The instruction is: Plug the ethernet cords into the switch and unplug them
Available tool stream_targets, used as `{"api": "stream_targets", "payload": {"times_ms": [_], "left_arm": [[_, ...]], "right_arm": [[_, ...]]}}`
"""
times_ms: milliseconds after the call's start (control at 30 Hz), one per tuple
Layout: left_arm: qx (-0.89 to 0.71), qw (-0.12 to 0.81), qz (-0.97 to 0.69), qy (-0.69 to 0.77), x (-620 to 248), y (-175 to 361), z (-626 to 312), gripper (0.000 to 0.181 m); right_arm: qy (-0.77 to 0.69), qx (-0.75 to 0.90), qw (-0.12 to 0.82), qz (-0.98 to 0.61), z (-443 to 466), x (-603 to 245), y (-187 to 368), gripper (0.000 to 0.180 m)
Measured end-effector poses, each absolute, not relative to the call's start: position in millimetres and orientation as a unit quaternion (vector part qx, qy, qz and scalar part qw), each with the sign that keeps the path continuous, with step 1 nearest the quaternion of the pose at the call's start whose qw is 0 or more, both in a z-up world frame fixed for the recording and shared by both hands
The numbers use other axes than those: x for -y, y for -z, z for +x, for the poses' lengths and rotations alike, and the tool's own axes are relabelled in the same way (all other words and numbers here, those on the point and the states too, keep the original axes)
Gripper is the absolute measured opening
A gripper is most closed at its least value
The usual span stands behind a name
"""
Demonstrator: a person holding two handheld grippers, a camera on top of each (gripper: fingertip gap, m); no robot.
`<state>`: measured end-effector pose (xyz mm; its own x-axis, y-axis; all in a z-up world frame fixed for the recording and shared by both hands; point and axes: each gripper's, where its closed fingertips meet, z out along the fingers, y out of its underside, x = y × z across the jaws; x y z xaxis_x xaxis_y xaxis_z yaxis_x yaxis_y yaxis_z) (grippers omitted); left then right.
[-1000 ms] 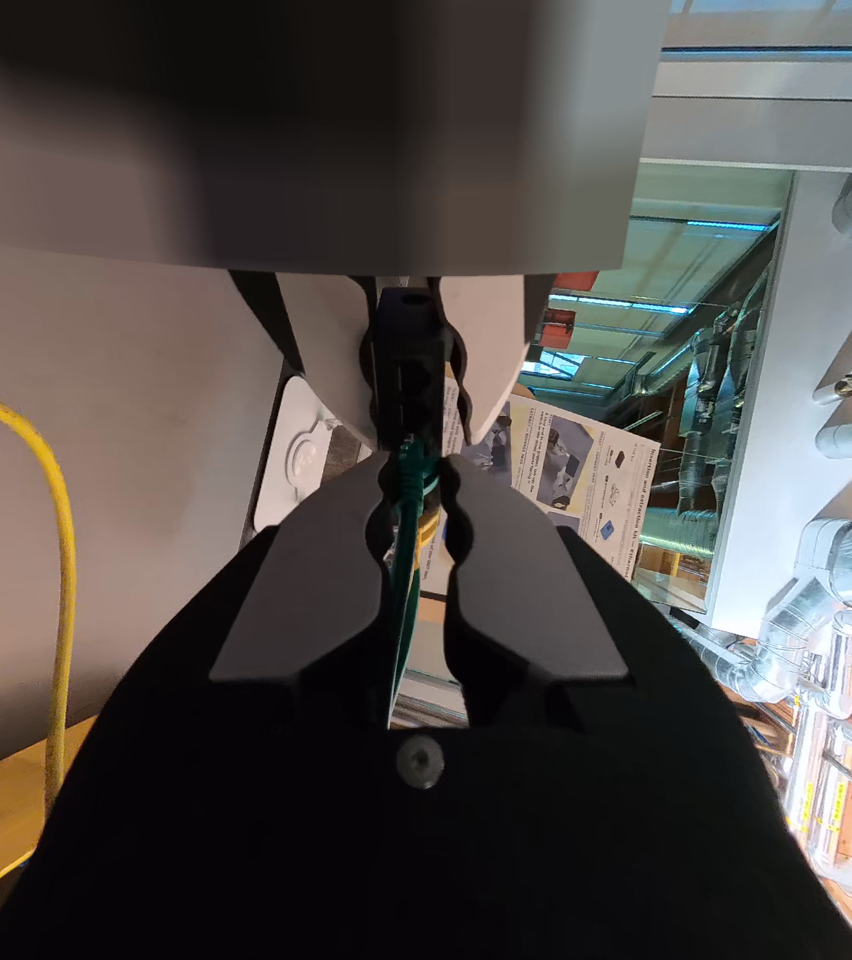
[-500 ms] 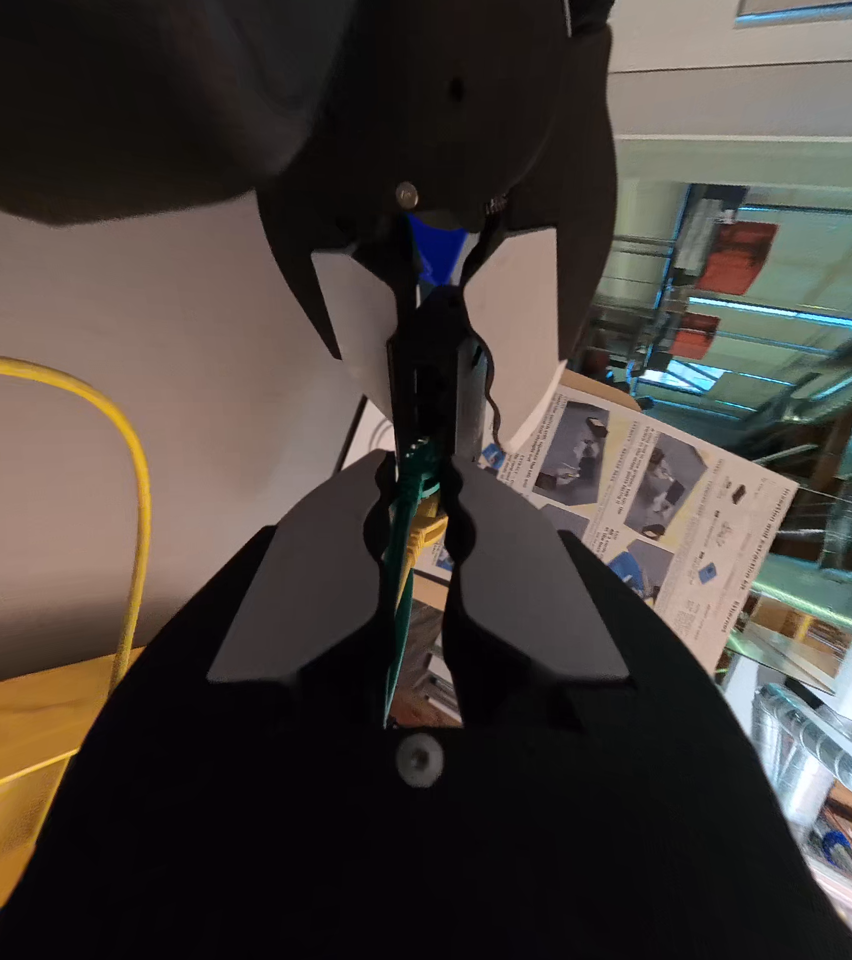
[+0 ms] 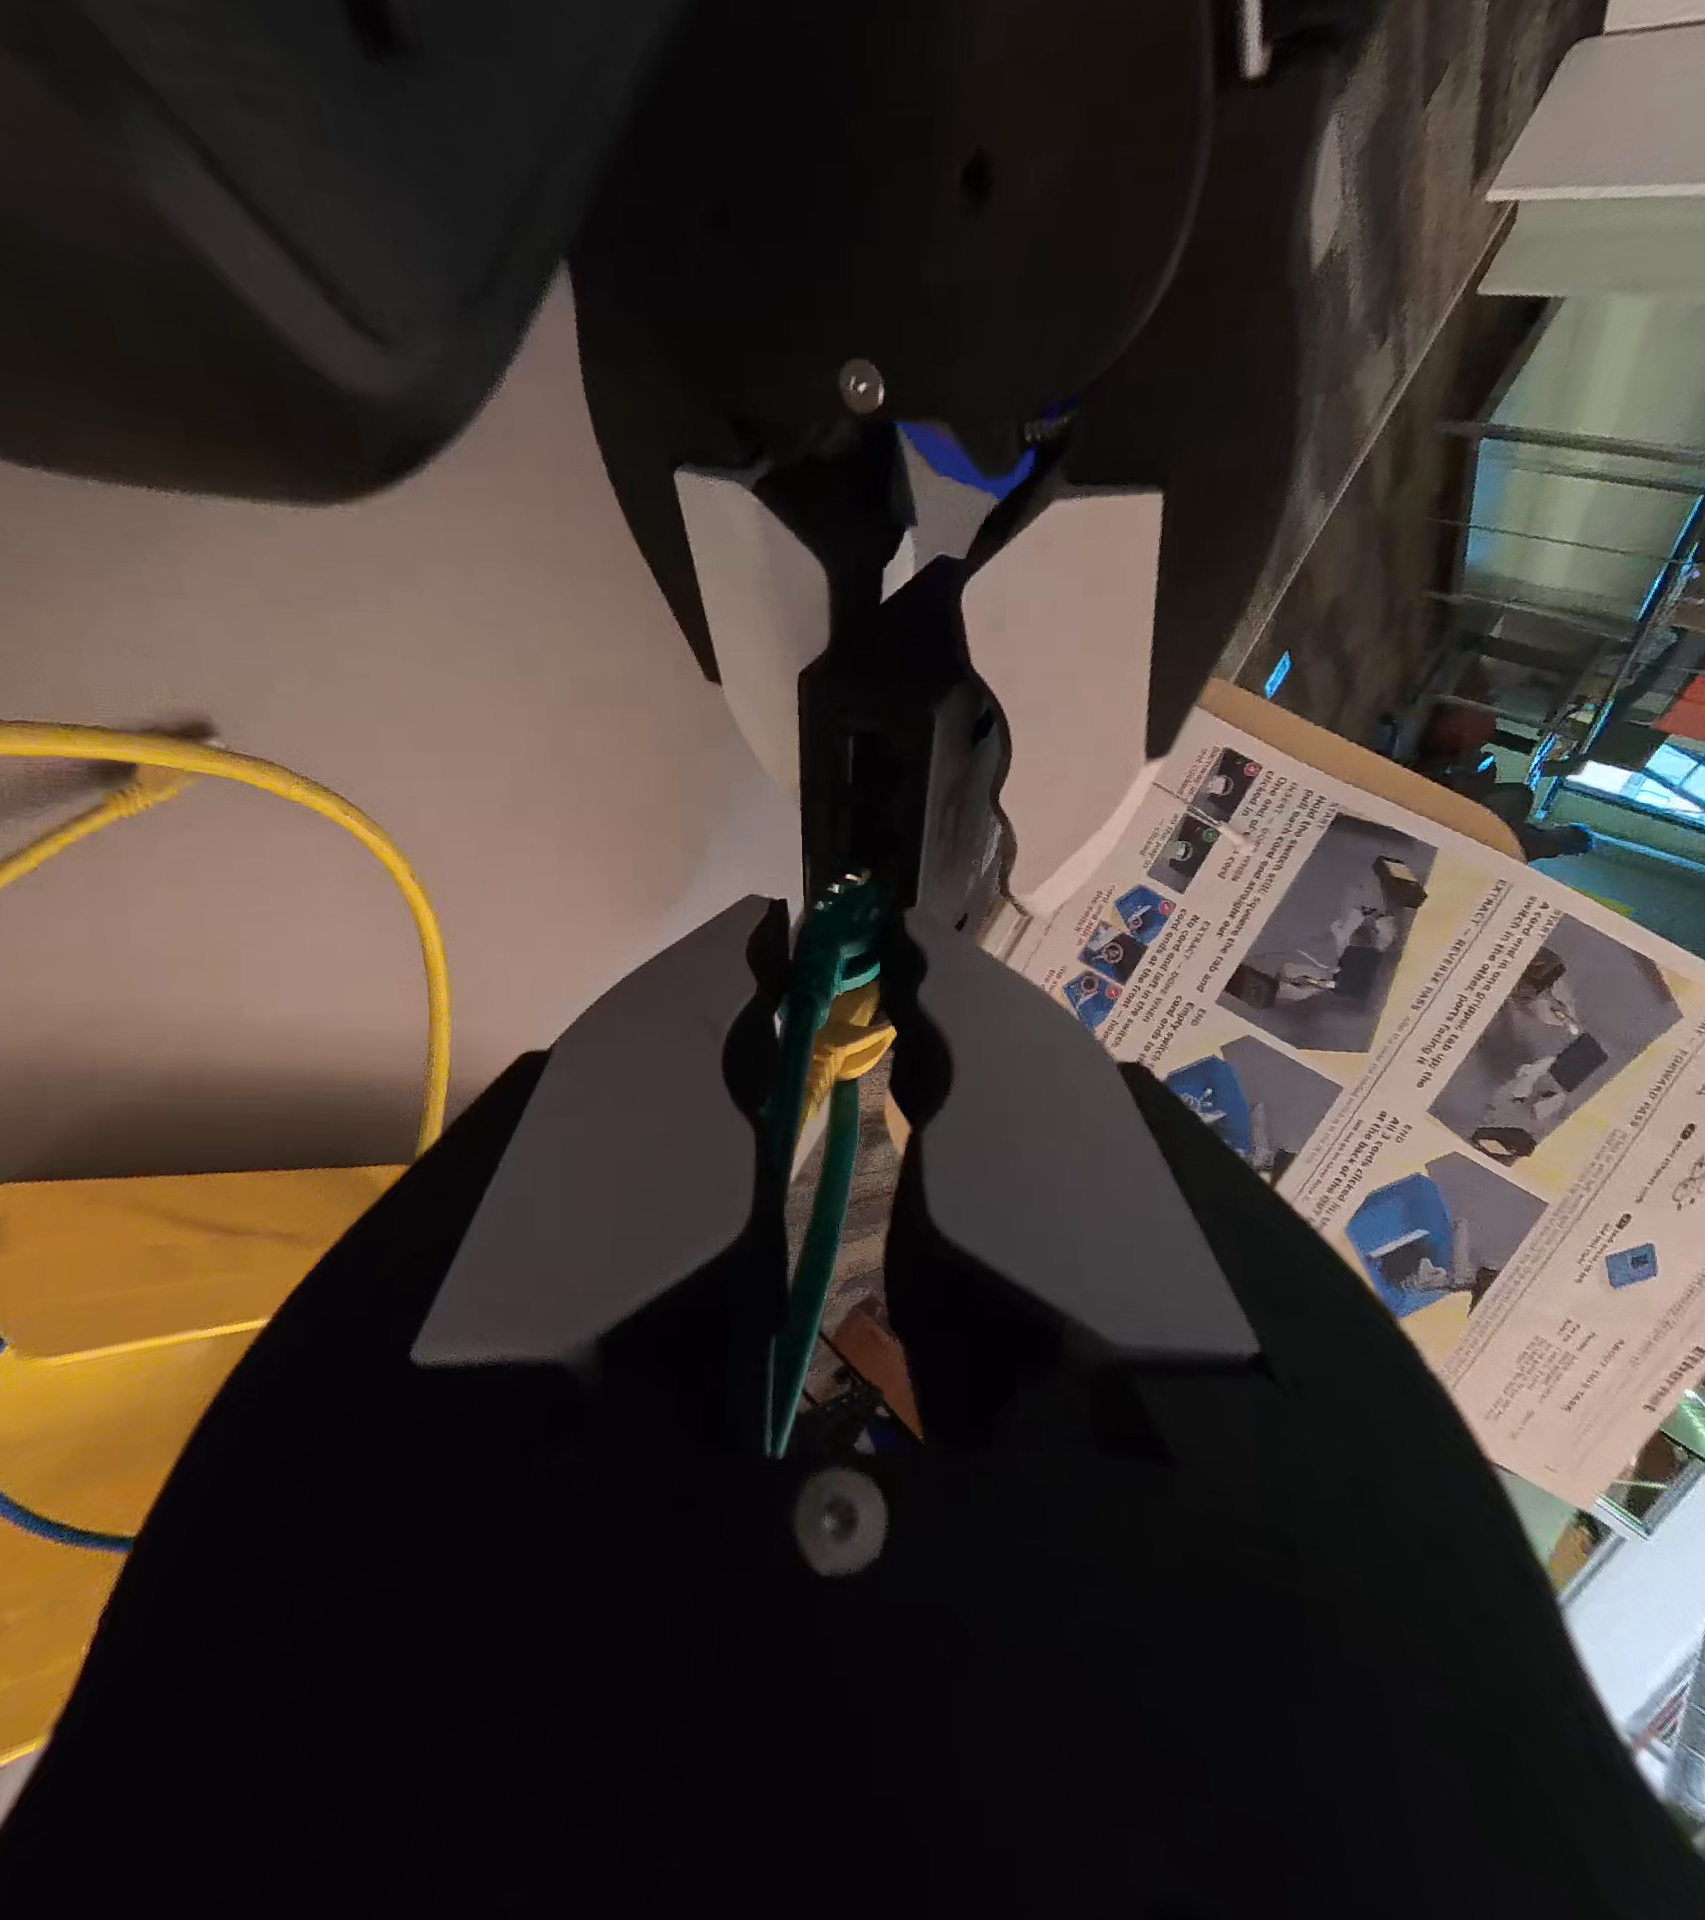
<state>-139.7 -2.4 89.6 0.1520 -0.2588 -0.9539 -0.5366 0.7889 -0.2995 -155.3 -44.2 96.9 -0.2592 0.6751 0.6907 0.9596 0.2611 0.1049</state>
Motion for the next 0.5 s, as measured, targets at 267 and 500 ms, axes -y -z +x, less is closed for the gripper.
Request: {"api": "stream_targets", "payload": {"times_ms": [267, 500], "left_arm": [[-0.583, 0.713, -0.386, -0.057, -29, -121, -184, 0.037], [-0.534, 0.681, -0.484, -0.126, -80, -124, -237, 0.037]], "right_arm": [[0.275, 0.780, 0.172, -0.535, -119, 72, -48, 0.015], [0.137, 0.701, 0.316, -0.625, -119, 93, -92, 0.014]]}}
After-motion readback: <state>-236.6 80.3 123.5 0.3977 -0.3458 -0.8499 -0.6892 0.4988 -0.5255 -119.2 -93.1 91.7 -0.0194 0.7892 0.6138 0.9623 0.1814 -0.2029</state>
